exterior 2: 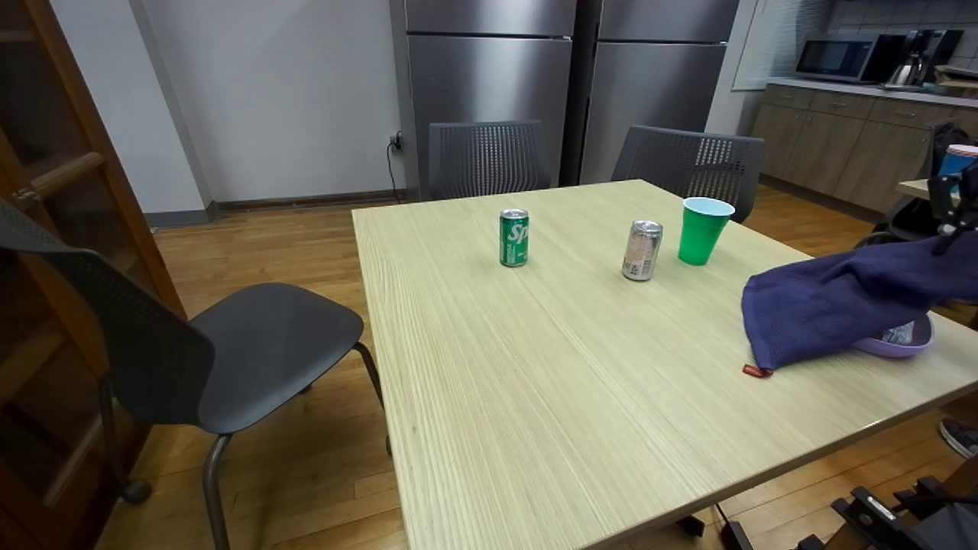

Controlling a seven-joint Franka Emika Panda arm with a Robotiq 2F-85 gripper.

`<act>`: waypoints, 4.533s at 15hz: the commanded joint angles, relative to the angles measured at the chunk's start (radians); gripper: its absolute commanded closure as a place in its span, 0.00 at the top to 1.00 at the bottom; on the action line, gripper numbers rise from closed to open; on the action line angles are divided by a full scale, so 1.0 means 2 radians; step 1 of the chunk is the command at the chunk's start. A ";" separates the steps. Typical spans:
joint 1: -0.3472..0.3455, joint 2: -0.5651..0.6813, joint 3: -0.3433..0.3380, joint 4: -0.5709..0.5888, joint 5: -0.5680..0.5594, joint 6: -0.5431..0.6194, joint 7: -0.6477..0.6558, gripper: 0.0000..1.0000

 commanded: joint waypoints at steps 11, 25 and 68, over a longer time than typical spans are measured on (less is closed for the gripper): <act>0.003 0.008 0.009 0.014 -0.013 -0.011 0.027 0.73; 0.001 0.045 0.014 0.016 -0.024 -0.008 0.018 1.00; -0.095 0.113 0.093 0.103 0.002 0.005 -0.134 1.00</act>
